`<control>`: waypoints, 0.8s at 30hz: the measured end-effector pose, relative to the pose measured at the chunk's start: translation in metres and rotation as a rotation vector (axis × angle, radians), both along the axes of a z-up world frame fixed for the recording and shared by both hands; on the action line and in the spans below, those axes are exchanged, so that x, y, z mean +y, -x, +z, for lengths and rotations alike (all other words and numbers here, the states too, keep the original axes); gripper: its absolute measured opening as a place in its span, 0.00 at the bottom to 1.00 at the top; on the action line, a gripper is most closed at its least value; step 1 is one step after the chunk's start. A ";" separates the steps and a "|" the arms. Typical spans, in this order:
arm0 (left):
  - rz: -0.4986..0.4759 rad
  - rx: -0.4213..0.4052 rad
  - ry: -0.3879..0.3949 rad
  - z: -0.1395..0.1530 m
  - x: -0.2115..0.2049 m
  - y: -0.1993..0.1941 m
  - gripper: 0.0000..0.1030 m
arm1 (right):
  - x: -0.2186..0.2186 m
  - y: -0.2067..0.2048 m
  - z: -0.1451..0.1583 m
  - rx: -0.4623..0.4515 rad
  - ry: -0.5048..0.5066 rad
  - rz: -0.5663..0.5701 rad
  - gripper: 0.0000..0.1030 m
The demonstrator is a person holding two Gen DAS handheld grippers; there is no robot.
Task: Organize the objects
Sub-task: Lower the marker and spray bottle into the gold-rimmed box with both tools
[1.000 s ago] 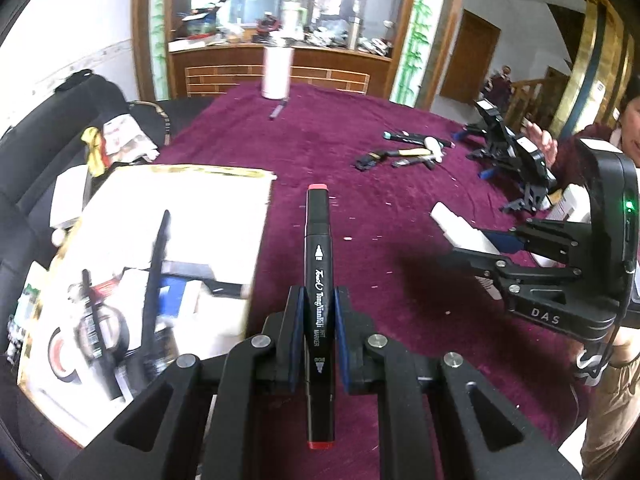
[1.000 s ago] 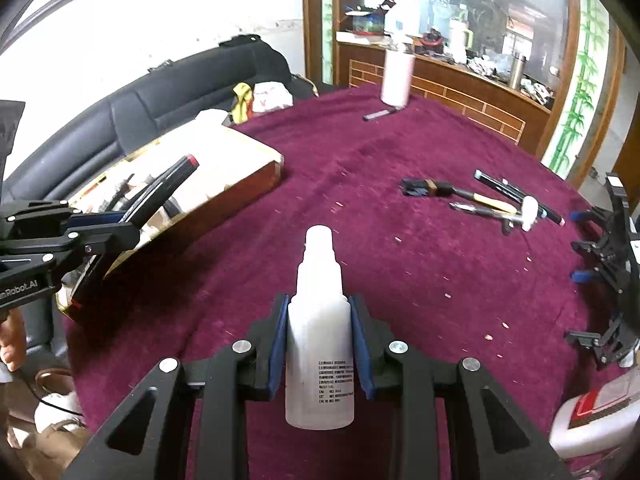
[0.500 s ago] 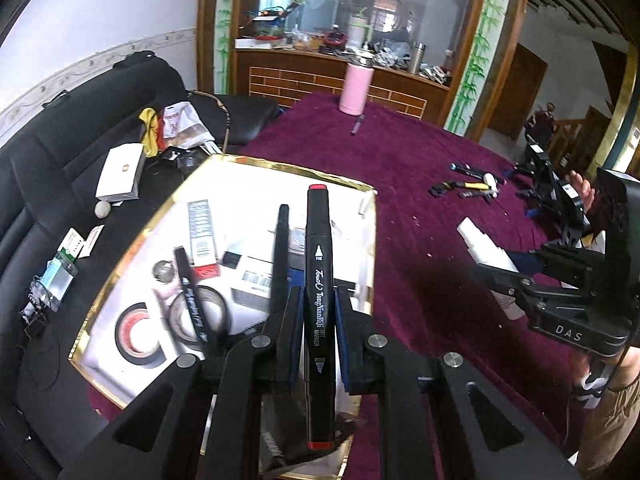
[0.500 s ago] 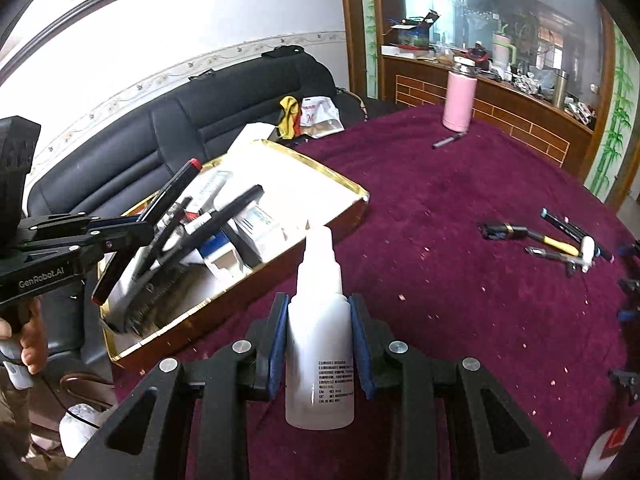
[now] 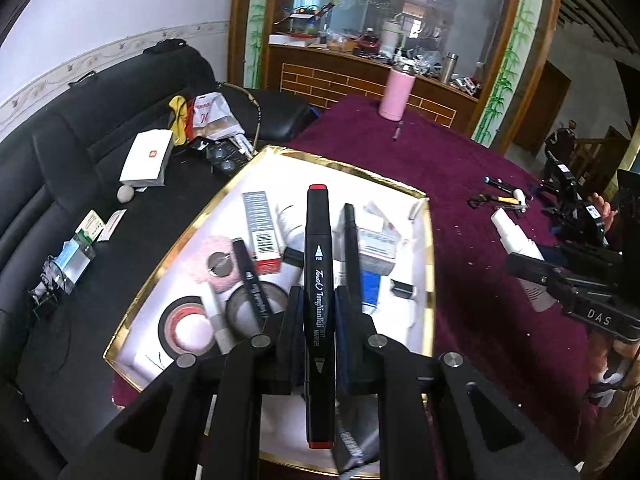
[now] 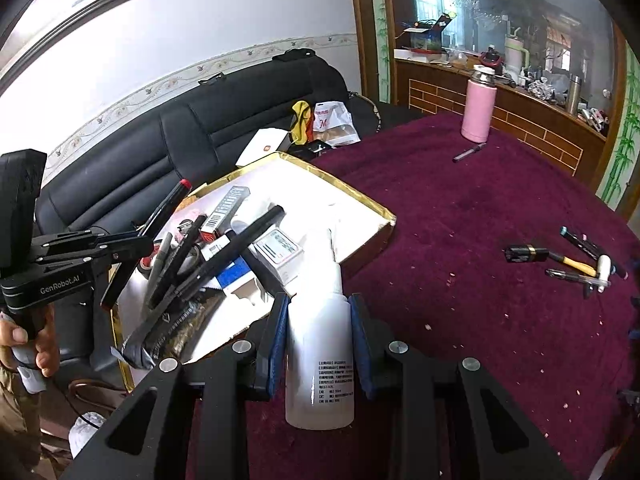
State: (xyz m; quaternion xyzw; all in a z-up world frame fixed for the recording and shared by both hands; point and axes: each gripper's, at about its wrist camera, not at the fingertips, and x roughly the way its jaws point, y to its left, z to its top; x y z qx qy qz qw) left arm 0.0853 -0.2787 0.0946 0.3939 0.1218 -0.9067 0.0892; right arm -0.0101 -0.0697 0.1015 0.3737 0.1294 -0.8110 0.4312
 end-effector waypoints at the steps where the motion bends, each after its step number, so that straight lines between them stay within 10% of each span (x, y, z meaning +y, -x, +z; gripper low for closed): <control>1: 0.006 -0.002 -0.001 -0.001 -0.003 0.000 0.14 | -0.005 0.001 -0.001 -0.005 0.003 0.004 0.31; 24: 0.087 -0.020 0.069 -0.011 -0.034 0.033 0.14 | -0.093 0.017 -0.005 -0.037 -0.018 0.068 0.31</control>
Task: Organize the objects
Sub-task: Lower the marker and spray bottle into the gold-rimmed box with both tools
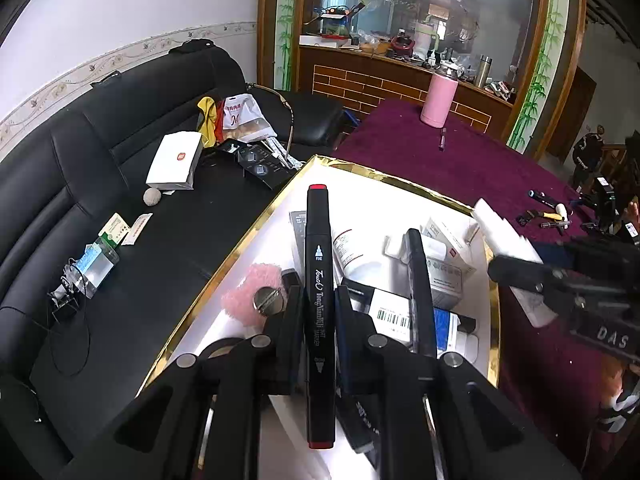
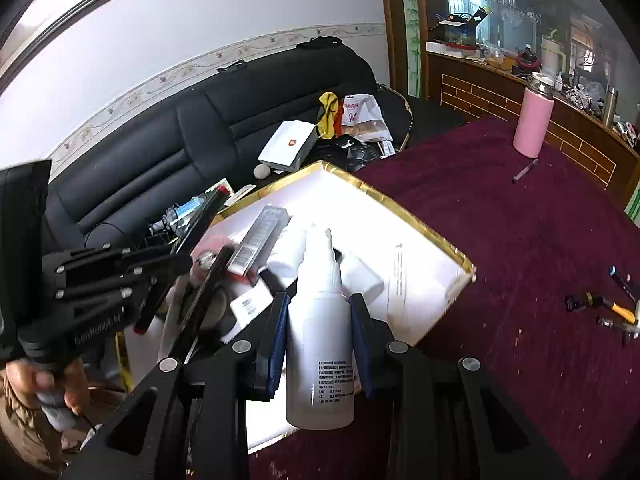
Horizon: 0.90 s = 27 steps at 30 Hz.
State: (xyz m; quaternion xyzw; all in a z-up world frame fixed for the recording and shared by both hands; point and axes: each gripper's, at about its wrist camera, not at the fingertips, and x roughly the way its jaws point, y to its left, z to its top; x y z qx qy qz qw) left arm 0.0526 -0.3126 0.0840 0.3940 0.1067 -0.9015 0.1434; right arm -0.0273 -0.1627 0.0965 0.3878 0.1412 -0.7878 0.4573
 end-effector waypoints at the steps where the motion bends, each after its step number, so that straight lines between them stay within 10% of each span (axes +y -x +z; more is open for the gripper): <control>1: 0.001 -0.002 0.004 0.000 0.000 0.002 0.14 | -0.004 0.004 0.000 -0.002 -0.004 -0.005 0.31; 27: -0.025 -0.006 -0.013 -0.008 -0.013 0.028 0.14 | -0.043 0.037 -0.010 -0.023 -0.029 -0.049 0.31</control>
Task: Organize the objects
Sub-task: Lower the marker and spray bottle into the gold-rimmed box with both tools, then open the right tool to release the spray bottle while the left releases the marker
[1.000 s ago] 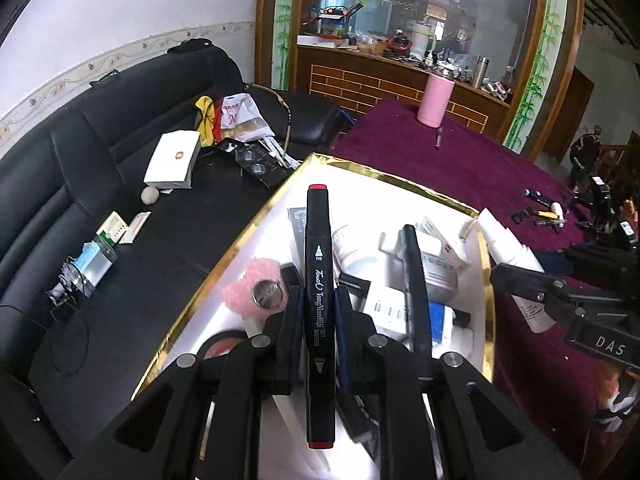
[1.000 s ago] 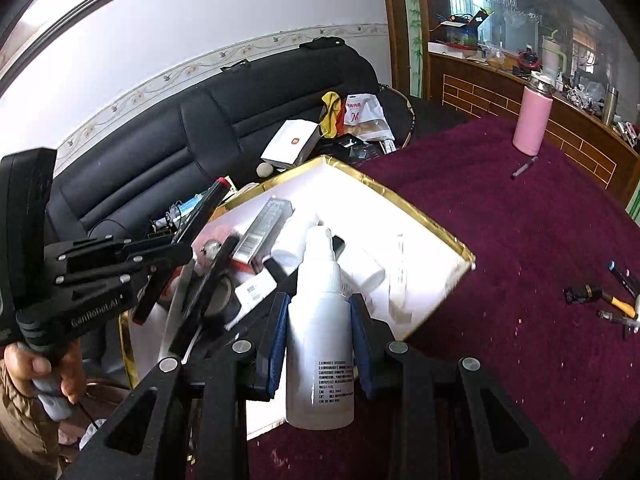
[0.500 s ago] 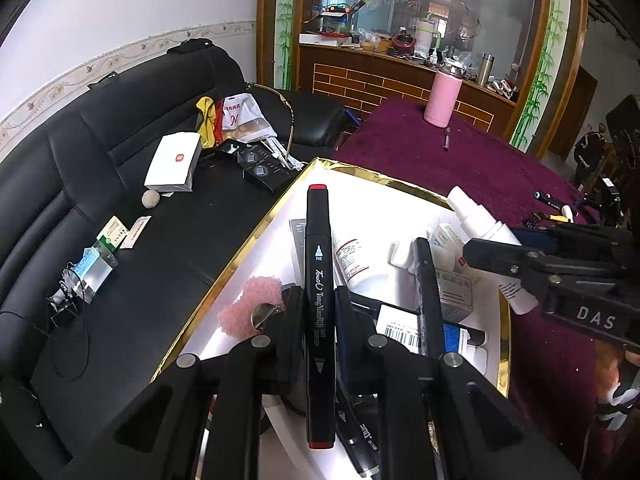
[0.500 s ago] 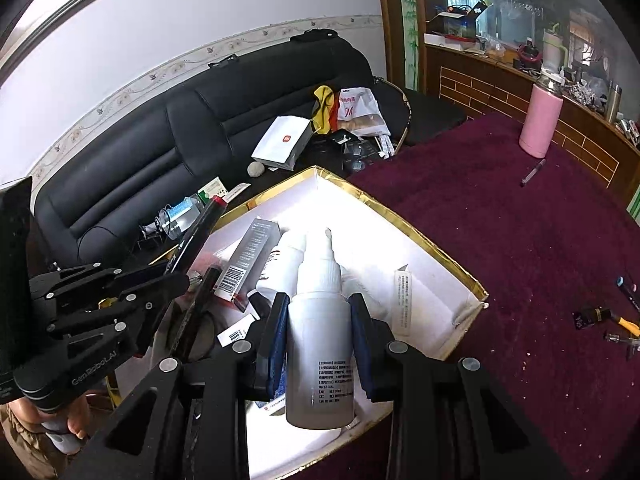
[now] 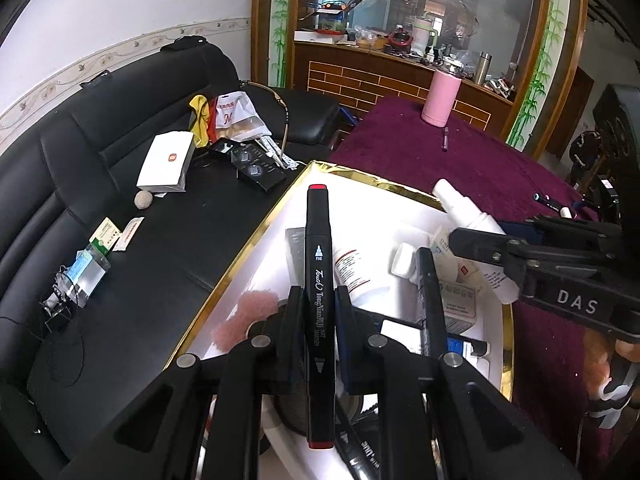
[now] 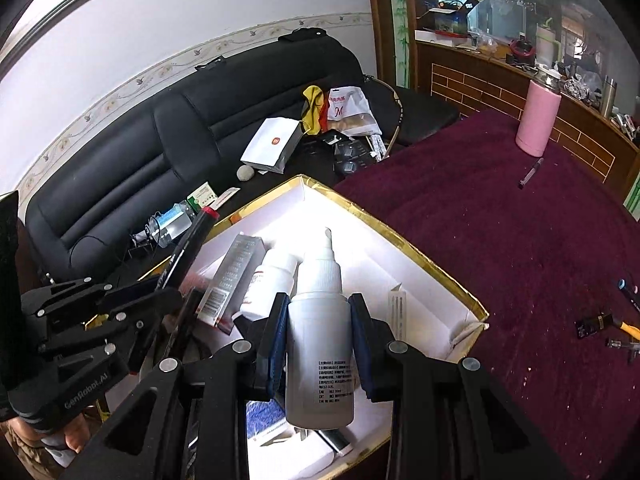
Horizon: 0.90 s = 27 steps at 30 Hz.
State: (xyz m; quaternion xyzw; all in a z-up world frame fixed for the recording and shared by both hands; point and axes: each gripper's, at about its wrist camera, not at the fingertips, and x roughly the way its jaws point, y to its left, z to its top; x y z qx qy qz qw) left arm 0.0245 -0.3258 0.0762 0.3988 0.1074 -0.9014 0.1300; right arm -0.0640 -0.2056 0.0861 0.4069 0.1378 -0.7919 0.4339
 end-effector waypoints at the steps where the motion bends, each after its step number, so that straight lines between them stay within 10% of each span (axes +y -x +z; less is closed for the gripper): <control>1: -0.002 0.000 0.000 0.000 0.001 0.002 0.14 | -0.002 0.001 0.000 0.000 -0.001 -0.001 0.31; 27: 0.003 -0.038 -0.017 -0.013 -0.005 0.021 0.14 | -0.022 0.030 -0.019 -0.059 0.002 -0.034 0.38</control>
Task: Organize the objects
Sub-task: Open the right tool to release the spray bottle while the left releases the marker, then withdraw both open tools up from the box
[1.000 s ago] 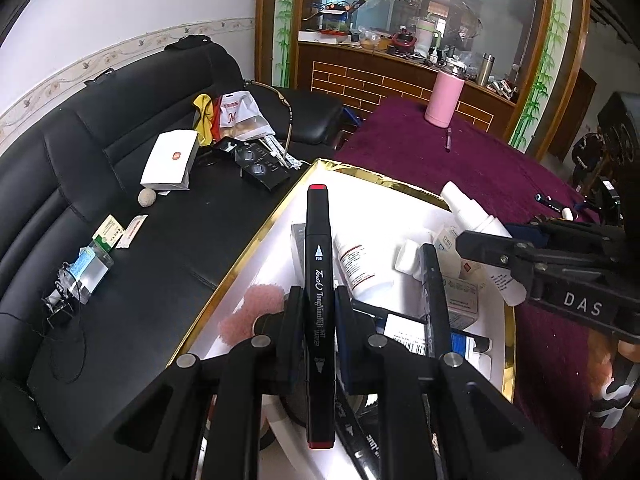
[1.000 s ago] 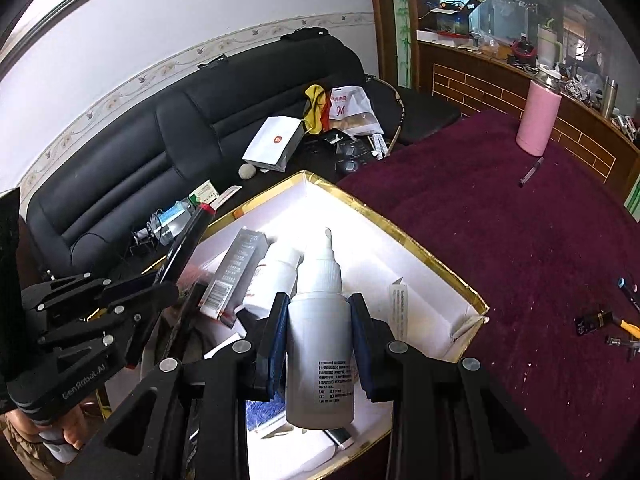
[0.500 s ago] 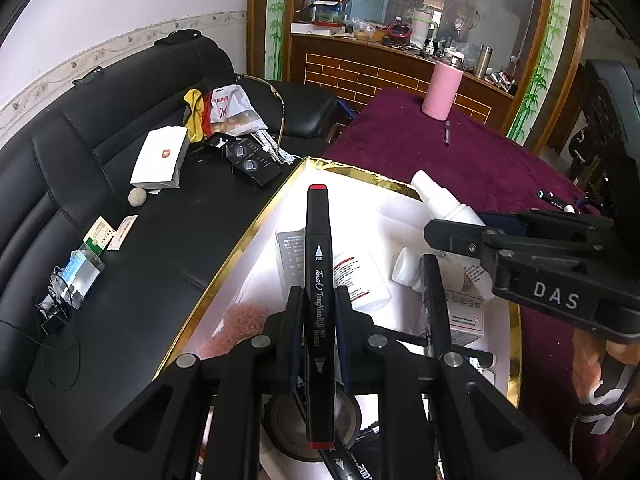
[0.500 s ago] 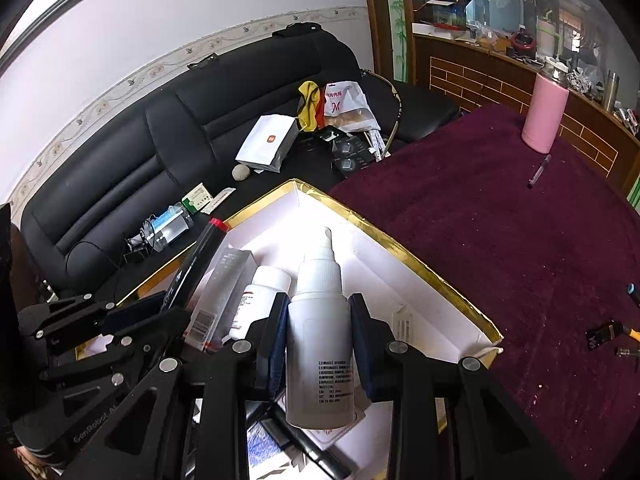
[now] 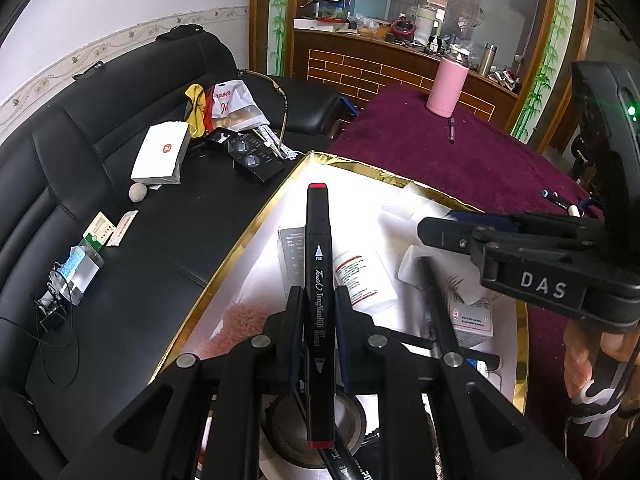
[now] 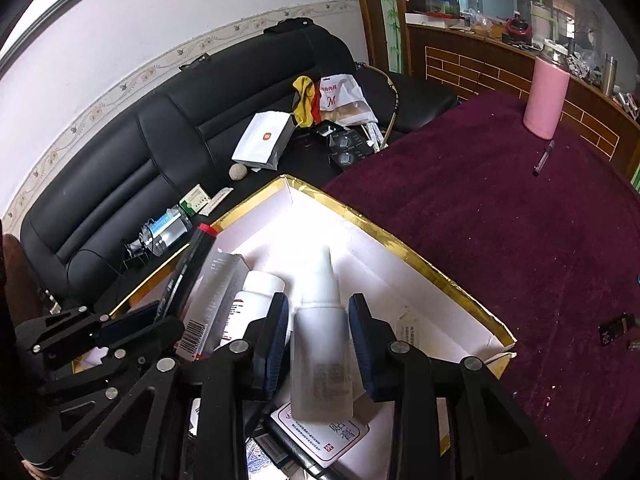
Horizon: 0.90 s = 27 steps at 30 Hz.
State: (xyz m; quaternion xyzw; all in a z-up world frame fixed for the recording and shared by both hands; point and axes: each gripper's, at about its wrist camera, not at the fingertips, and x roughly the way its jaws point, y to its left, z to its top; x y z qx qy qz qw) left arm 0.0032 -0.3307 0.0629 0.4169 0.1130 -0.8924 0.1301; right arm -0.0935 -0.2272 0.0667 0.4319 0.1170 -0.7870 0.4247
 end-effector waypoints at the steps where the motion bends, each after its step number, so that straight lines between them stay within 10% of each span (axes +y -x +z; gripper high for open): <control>1: 0.002 -0.001 0.002 0.000 0.000 0.000 0.14 | 0.002 -0.001 0.002 0.005 0.003 -0.002 0.40; 6: 0.009 0.029 0.035 0.008 0.006 -0.005 0.23 | 0.010 -0.008 0.012 0.024 0.029 -0.005 0.47; 8: 0.018 0.046 0.058 0.012 0.009 -0.009 0.47 | 0.016 -0.012 0.016 0.030 0.043 -0.009 0.53; 14: 0.070 0.143 0.152 0.030 0.021 -0.029 0.70 | 0.039 -0.029 0.025 0.049 0.074 -0.012 0.66; 20: 0.129 0.191 0.237 0.040 0.035 -0.051 0.75 | 0.072 -0.054 0.038 0.082 0.136 -0.017 0.91; 27: 0.147 0.234 0.332 0.052 0.066 -0.079 0.83 | 0.119 -0.084 0.044 0.087 0.217 -0.039 0.97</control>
